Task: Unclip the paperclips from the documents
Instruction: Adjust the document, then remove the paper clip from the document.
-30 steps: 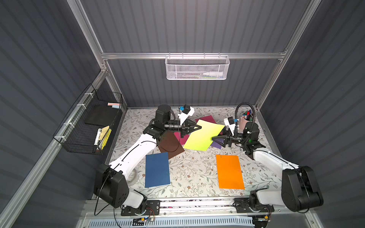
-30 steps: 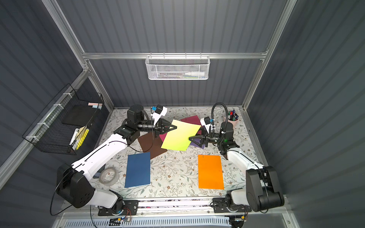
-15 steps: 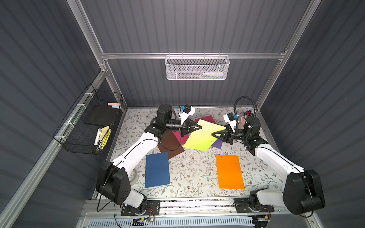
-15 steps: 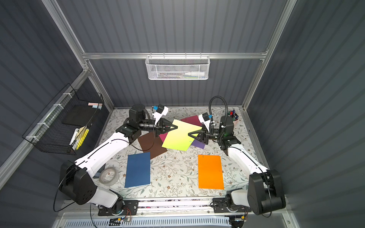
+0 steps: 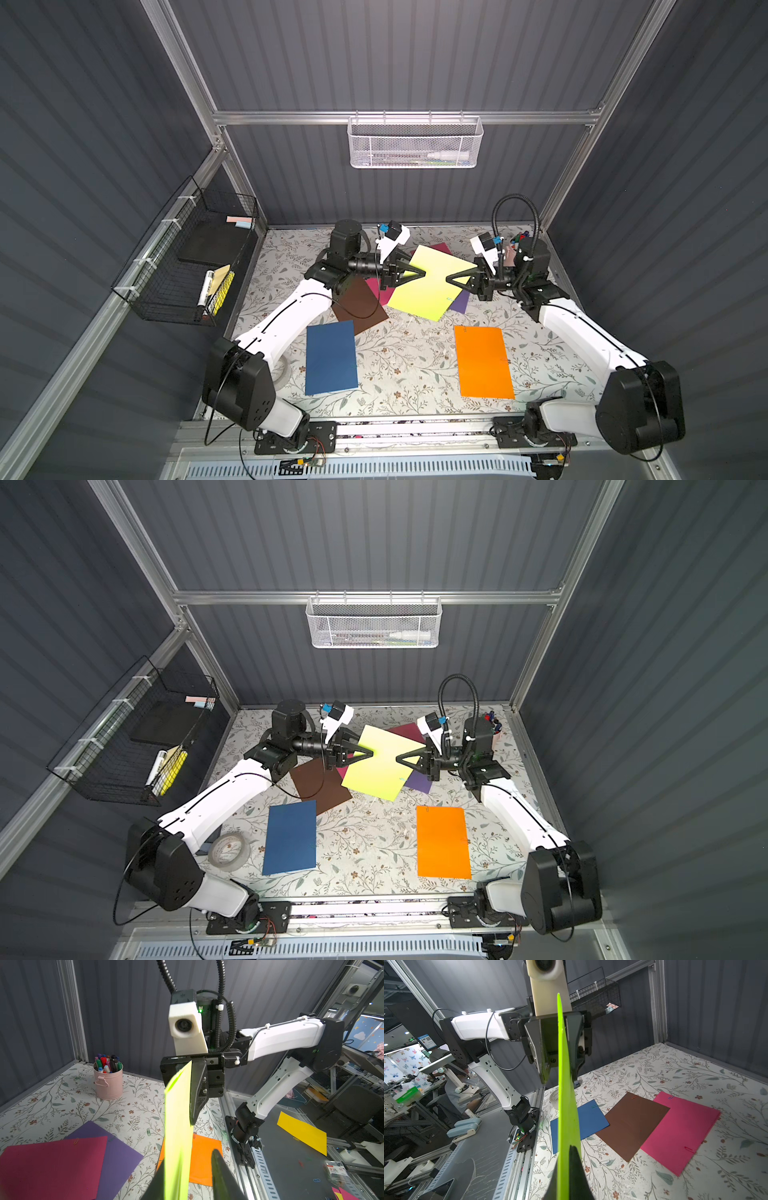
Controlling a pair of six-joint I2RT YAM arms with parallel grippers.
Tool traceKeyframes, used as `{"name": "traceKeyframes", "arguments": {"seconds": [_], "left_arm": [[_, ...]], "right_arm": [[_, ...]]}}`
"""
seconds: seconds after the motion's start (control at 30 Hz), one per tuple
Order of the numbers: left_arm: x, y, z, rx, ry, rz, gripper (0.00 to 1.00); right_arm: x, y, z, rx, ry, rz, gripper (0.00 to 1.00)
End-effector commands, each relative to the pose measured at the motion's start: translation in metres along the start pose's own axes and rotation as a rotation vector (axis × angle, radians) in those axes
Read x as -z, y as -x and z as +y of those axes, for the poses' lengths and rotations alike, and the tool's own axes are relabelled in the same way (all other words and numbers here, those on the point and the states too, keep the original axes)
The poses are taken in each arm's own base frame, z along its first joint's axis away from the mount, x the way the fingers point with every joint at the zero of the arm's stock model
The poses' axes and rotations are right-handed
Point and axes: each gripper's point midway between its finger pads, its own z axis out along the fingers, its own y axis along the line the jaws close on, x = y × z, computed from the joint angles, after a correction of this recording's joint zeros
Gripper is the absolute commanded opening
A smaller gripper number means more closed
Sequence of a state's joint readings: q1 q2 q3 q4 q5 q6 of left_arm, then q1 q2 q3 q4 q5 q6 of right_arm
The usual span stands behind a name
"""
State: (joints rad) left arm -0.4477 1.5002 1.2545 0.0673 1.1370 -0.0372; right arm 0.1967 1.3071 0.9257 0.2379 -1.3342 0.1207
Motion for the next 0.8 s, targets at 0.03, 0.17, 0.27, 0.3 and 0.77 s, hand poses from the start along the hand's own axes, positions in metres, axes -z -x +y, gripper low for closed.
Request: {"name": "traceKeyframes", "arguments": {"seconds": [0.03, 0.17, 0.27, 0.3, 0.77], "left_arm": [[0.001, -0.011, -0.001, 0.037, -0.035, -0.001, 0.25], [0.001, -0.012, 0.000, 0.047, -0.040, -0.006, 0.09], [0.003, -0.003, -0.005, 0.031, -0.041, -0.034, 0.00], [0.003, 0.001, -0.006, 0.024, -0.039, -0.043, 0.00], [0.022, 0.020, -0.002, -0.011, 0.016, -0.088, 0.00]], "right_arm": [[0.001, 0.015, 0.014, 0.055, 0.028, 0.002, 0.00], [0.000, 0.019, 0.014, 0.045, 0.041, 0.003, 0.00], [-0.001, 0.014, 0.011, 0.018, 0.043, 0.013, 0.08], [-0.002, 0.012, 0.010, 0.004, 0.044, 0.017, 0.15], [-0.001, -0.026, 0.008, -0.111, 0.042, 0.046, 0.34]]}}
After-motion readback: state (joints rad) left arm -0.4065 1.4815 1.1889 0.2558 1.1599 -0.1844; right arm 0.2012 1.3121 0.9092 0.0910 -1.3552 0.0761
